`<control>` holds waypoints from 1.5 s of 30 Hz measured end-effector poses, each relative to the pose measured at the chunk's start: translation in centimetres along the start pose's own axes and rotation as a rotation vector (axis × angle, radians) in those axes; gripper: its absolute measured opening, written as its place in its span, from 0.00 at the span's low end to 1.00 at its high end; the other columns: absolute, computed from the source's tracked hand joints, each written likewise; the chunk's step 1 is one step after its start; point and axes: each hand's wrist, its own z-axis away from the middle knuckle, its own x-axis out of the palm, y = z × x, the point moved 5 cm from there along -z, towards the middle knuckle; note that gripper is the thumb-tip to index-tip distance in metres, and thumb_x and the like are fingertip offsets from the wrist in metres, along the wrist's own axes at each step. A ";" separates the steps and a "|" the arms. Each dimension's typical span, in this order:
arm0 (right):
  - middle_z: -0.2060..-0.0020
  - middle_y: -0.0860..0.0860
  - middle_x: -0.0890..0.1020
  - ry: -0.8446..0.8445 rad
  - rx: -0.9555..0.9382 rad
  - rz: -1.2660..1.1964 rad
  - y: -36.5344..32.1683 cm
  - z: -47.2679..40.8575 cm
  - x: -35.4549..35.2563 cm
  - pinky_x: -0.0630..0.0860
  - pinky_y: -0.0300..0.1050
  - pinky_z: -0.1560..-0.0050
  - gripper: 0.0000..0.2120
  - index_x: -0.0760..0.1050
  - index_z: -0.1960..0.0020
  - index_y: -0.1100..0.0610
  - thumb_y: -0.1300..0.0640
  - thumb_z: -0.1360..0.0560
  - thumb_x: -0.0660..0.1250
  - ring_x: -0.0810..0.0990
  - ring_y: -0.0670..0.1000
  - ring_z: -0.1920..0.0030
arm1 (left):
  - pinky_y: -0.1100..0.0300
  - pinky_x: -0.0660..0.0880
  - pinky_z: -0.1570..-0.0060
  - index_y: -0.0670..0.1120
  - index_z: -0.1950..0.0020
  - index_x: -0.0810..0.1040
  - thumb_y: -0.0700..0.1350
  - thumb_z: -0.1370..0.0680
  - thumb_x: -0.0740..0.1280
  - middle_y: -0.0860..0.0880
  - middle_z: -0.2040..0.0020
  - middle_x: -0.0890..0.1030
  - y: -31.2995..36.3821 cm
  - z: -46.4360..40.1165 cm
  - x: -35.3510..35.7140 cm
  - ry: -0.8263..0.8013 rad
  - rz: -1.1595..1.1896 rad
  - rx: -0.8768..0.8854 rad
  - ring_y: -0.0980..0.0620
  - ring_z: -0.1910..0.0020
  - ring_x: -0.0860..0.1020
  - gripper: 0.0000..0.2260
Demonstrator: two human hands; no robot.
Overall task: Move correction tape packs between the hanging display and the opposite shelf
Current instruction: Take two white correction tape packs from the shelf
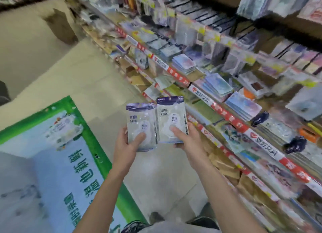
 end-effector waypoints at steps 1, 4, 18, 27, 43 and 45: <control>0.47 0.47 0.86 -0.012 -0.002 0.005 -0.2 -0.7 1.5 0.78 0.45 0.62 0.13 0.78 0.41 0.48 0.55 0.24 0.73 0.85 0.51 0.50 | 0.71 0.75 0.54 0.54 0.39 0.74 0.38 0.22 0.71 0.54 0.43 0.82 0.5 -0.7 -1.2 0.018 0.007 0.008 0.66 0.49 0.81 0.16; 0.48 0.47 0.86 -0.046 0.000 0.008 -1.1 -2.7 5.3 0.79 0.47 0.60 0.13 0.78 0.41 0.49 0.56 0.24 0.73 0.85 0.53 0.49 | 0.74 0.75 0.59 0.57 0.45 0.73 0.37 0.21 0.71 0.58 0.48 0.81 1.7 -3.2 -4.0 0.033 0.025 0.026 0.68 0.52 0.81 0.16; 0.47 0.47 0.86 -0.183 -0.060 0.028 -9.1 -23.8 18.1 0.78 0.53 0.51 0.15 0.77 0.38 0.45 0.53 0.24 0.74 0.86 0.54 0.48 | 0.48 0.82 0.50 0.51 0.36 0.75 0.40 0.24 0.74 0.49 0.44 0.85 8.3 -25.0 -10.0 0.173 0.040 0.035 0.48 0.47 0.84 0.18; 0.44 0.48 0.86 -0.281 -0.098 0.007 -17.1 -35.4 26.9 0.80 0.54 0.43 0.16 0.78 0.37 0.49 0.56 0.24 0.74 0.85 0.51 0.44 | 0.55 0.82 0.52 0.51 0.36 0.75 0.38 0.23 0.72 0.49 0.44 0.85 15.4 -40.0 -12.7 0.200 0.057 0.141 0.49 0.48 0.85 0.18; 0.44 0.46 0.86 0.045 -0.206 -0.026 -23.3 -51.7 44.7 0.80 0.57 0.41 0.19 0.77 0.35 0.48 0.53 0.24 0.74 0.85 0.50 0.45 | 0.47 0.79 0.46 0.50 0.39 0.75 0.39 0.24 0.73 0.49 0.45 0.85 21.7 -68.4 -22.7 -0.099 0.150 0.177 0.45 0.46 0.84 0.16; 0.43 0.45 0.85 0.093 -0.201 -0.038 -24.2 -53.2 46.4 0.78 0.59 0.38 0.20 0.76 0.34 0.46 0.51 0.25 0.74 0.85 0.51 0.44 | 0.47 0.79 0.47 0.49 0.39 0.76 0.38 0.23 0.72 0.48 0.45 0.85 22.8 -71.5 -23.8 -0.147 0.146 0.182 0.44 0.45 0.84 0.15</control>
